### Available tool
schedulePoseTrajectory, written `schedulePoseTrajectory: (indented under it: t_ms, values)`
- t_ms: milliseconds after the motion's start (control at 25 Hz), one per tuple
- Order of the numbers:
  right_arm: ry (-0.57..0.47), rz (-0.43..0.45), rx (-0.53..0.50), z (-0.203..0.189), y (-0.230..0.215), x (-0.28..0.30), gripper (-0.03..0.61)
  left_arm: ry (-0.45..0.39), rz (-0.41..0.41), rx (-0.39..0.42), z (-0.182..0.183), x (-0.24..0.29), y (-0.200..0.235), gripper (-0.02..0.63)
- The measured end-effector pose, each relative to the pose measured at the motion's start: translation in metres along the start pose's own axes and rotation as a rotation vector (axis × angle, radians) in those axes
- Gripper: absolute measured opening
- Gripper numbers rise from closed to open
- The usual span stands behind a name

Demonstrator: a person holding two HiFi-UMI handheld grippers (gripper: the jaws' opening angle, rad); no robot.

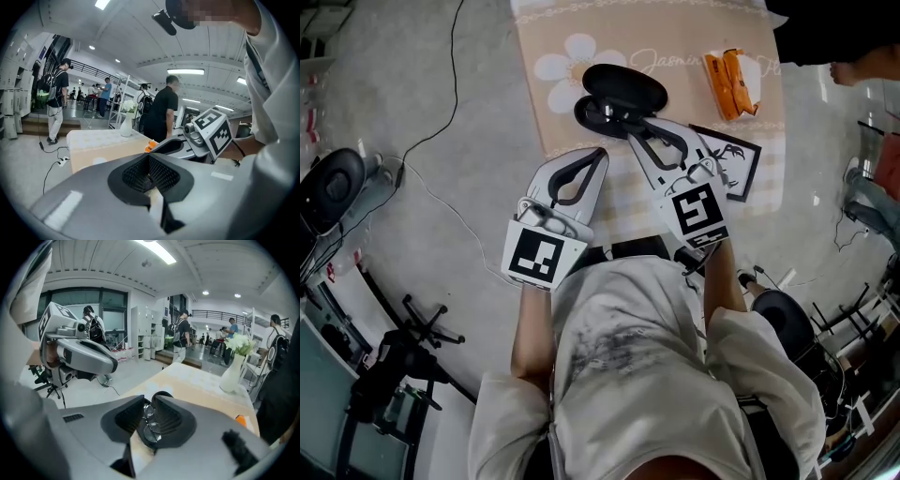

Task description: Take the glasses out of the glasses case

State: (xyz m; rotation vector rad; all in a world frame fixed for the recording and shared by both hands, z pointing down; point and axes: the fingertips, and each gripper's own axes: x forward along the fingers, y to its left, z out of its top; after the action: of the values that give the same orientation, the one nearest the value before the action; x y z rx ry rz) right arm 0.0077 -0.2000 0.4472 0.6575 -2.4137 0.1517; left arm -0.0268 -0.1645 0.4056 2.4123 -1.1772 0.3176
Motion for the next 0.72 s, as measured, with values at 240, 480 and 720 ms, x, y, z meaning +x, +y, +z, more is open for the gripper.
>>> schedulePoseTrajectory:
  t_ms: [240, 480, 720]
  values:
    - [0.032, 0.023, -0.009, -0.012, 0.001, 0.013, 0.084, 0.011, 0.005, -0.013, -0.010, 0.007, 0.005, 0.006]
    - [0.067, 0.046, -0.024, -0.024, 0.002, 0.026, 0.092, 0.013, 0.013, -0.027, -0.016, 0.013, 0.009, 0.005]
    - [0.099, 0.065, -0.046, -0.035, 0.002, 0.037, 0.099, 0.019, 0.019, -0.035, -0.021, 0.018, 0.013, 0.006]
